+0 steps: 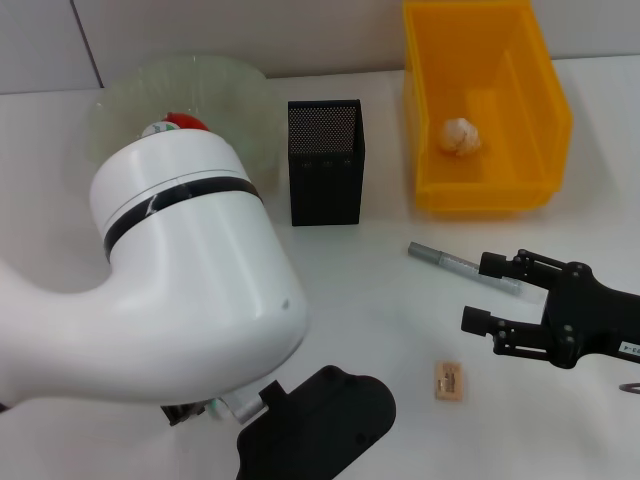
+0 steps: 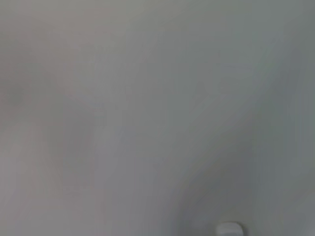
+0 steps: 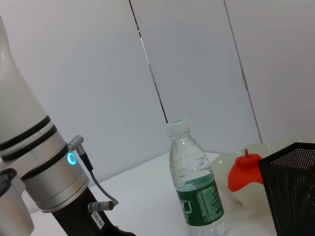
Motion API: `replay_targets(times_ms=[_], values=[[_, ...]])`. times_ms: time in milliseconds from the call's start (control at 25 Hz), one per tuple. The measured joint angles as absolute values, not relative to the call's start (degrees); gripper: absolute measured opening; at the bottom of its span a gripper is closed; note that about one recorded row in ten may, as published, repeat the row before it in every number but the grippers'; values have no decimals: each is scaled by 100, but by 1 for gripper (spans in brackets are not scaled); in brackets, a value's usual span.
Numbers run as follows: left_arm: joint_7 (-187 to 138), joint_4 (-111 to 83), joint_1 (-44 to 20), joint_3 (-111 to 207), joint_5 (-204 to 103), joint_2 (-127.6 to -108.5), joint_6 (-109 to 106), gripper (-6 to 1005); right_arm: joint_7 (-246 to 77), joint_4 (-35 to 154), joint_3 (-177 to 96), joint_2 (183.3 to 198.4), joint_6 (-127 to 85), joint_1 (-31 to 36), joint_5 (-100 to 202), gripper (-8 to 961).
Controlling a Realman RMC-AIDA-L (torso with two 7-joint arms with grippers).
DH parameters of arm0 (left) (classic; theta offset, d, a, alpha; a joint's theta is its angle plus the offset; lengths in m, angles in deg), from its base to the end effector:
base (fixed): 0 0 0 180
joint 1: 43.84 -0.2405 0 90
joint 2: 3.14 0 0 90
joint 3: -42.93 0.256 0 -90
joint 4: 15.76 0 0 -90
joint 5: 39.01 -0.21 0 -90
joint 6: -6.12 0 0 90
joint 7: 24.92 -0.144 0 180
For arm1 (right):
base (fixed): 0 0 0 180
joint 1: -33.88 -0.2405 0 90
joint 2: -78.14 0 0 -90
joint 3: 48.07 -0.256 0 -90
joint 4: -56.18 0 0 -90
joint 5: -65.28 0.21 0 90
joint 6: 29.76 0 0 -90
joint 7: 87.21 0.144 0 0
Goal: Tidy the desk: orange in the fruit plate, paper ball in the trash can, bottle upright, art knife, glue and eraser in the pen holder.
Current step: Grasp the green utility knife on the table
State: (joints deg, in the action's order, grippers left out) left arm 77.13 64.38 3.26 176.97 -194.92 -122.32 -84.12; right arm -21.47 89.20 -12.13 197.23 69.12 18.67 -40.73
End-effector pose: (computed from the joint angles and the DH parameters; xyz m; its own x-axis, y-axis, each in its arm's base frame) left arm -0.1272 0.2709 -0.1134 0.1777 -0.8141 -0.5529 -0.6177 -0.5296 0.5814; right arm 0.3156 0.2428 0.0081 0.6714 -0.2986 -0.6783 -0.5303 -0.8329 -0.1582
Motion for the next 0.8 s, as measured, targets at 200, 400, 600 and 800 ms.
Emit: replay_targets(times_ms=[200,400,600,800], values=[[7649,6431,326,17697,-19499,-12232,-8429,417,-2147,8914,-1213,19723,6912,1867,-4072,830],[7606,6425,333,17697,-19502,-12232,-8432,393,-2147,8913,-1213,19723,6911,1867,-4070,830],[7550,6453,335,17689,-19560,-12232,-8476,163,-2147,8906,-1213,19723,6911,1867,-4071,831],[7542,6438,335,17683,-19573,-12232,-8481,62,-2147,8910,-1213,19723,6911,1867,-4072,831]])
